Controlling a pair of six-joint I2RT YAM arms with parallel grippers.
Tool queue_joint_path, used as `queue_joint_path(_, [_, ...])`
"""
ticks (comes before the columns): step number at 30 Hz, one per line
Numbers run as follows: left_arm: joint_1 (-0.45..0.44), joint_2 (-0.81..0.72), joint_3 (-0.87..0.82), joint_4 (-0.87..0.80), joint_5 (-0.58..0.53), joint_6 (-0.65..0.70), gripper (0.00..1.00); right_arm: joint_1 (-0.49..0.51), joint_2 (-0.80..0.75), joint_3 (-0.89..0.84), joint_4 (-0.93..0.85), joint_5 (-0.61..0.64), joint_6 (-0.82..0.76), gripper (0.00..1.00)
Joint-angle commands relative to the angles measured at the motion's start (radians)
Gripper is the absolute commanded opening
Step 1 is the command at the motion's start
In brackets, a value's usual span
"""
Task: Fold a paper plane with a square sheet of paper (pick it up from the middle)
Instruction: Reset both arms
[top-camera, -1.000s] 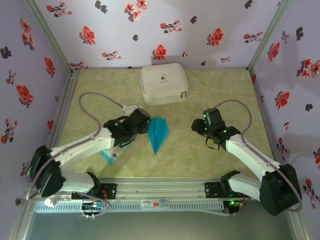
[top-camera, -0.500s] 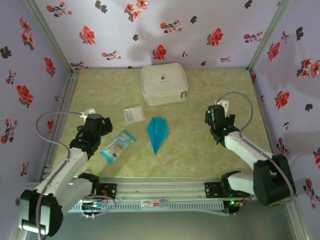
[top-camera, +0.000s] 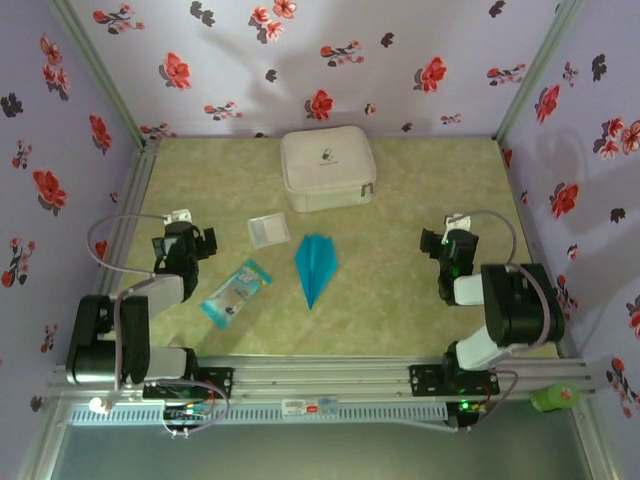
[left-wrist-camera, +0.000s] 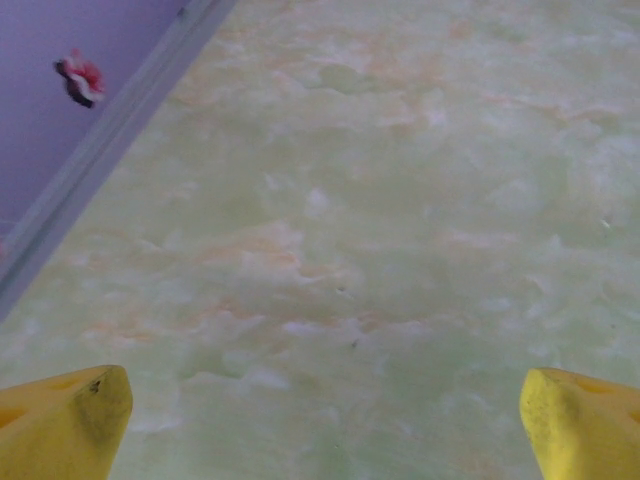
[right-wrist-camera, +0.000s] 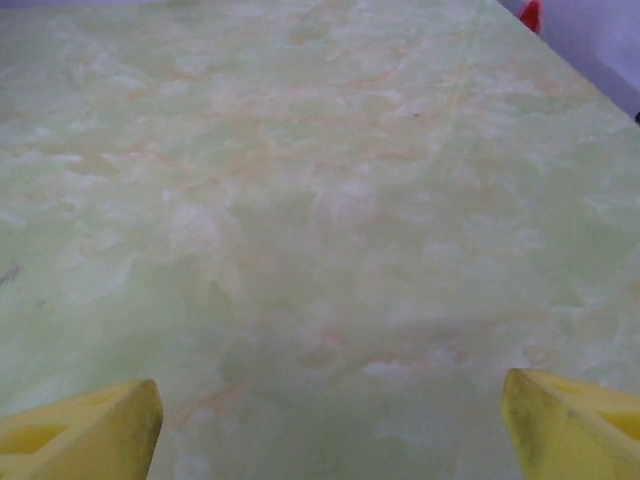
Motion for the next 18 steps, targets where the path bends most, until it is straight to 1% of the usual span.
queue_joint_path(1, [0.031, 0.060, -0.027, 0.324, 0.083, 0.059, 1.00, 0.000, -0.046, 0.021, 0.062, -0.058, 0.027, 0.91])
queue_joint_path(2, [0.045, 0.101, -0.030, 0.352, 0.119, 0.059, 1.00, 0.001, -0.029, 0.062, 0.014, 0.019, 0.053, 0.99])
queue_joint_path(3, [0.049, 0.157, -0.045, 0.425, 0.143, 0.059, 1.00, 0.002, 0.016, 0.086, 0.039, 0.106, 0.076, 0.99])
queue_joint_path(4, [0.050, 0.202, -0.051, 0.504, 0.155, 0.089, 1.00, 0.000, 0.008, 0.072, 0.045, 0.101, 0.077, 0.99])
queue_joint_path(5, [0.057, 0.167, -0.033, 0.415, 0.172, 0.077, 1.00, 0.001, -0.013, 0.084, -0.015, 0.142, 0.099, 0.99])
queue_joint_path(6, [0.066, 0.177, -0.021, 0.397, 0.185, 0.072, 1.00, 0.004, -0.017, 0.077, -0.004, 0.156, 0.098, 0.99])
queue_joint_path(7, [0.067, 0.186, -0.021, 0.419, 0.182, 0.072, 1.00, 0.009, -0.005, 0.066, 0.038, 0.169, 0.092, 0.99])
queue_joint_path(8, [0.067, 0.174, -0.015, 0.384, 0.186, 0.072, 1.00, 0.011, 0.003, 0.059, 0.064, 0.198, 0.089, 0.99])
queue_joint_path(9, [0.067, 0.183, -0.020, 0.410, 0.183, 0.072, 1.00, 0.011, -0.003, 0.066, 0.040, 0.202, 0.095, 0.99])
queue_joint_path(11, [0.067, 0.181, -0.020, 0.402, 0.183, 0.073, 1.00, 0.011, -0.015, 0.072, 0.007, 0.203, 0.103, 0.99])
queue_joint_path(13, [0.065, 0.181, -0.020, 0.404, 0.180, 0.072, 1.00, 0.011, -0.002, 0.064, 0.045, 0.206, 0.094, 0.99])
queue_joint_path(16, [0.066, 0.181, -0.021, 0.406, 0.181, 0.072, 1.00, 0.013, -0.013, 0.072, 0.013, 0.207, 0.097, 0.99])
queue_joint_path(18, [0.065, 0.181, -0.021, 0.405, 0.181, 0.072, 1.00, 0.018, -0.005, 0.068, 0.030, 0.211, 0.091, 0.99])
